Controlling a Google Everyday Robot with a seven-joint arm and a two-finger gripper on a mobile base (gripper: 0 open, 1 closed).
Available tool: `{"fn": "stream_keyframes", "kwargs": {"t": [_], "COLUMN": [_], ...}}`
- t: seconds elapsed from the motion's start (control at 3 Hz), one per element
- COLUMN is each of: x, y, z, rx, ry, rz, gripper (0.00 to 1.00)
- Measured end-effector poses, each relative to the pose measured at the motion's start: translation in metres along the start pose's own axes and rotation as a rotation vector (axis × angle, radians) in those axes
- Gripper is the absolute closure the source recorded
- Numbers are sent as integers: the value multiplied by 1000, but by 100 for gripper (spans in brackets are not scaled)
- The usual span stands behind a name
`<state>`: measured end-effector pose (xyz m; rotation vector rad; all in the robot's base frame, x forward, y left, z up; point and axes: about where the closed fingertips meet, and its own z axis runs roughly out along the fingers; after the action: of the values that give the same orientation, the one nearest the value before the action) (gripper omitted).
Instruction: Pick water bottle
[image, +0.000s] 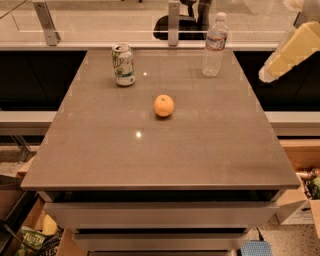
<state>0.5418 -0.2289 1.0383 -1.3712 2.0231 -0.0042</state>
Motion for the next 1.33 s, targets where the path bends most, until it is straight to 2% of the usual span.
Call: {"fn": "stream_keyframes", "kwargs": {"t": [0.33, 0.67, 1.0, 1.33], "x": [-2, -3, -2, 0], "y": [-27, -26, -30, -40], "z": [6, 5, 14, 39], "rx": [47, 52, 75, 99], "ry": [-31, -29, -67, -162], "rz": [9, 16, 71, 148], "gripper": [0, 0, 0, 0]}}
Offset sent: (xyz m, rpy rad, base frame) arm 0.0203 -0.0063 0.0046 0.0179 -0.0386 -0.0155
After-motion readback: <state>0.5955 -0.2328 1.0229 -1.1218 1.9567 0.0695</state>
